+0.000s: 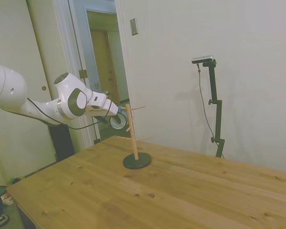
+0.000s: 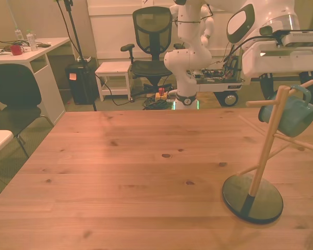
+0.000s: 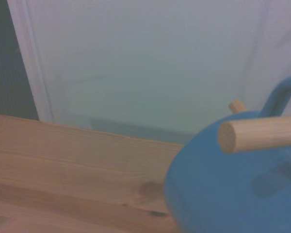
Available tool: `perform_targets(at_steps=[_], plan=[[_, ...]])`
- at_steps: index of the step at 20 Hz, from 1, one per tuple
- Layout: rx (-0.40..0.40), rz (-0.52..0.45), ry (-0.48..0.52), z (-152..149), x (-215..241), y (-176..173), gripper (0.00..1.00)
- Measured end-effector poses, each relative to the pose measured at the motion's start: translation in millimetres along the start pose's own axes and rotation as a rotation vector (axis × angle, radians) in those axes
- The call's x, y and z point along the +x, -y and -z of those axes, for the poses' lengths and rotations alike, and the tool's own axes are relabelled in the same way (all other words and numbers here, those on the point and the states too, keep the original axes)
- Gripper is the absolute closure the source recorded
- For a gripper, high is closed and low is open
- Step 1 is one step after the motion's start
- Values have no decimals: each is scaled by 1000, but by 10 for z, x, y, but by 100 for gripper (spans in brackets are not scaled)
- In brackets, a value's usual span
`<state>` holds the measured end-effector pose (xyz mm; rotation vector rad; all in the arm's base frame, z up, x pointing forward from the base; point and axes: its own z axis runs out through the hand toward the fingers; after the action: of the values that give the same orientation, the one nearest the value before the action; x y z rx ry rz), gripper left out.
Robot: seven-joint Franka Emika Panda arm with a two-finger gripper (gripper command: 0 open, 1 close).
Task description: Unload the mug
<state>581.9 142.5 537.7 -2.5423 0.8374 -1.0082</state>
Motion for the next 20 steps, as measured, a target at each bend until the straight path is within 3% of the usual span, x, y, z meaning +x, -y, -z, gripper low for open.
perform_targets(at_steps=[20], plan=[[2,-9,-4,10,40,-8,100]])
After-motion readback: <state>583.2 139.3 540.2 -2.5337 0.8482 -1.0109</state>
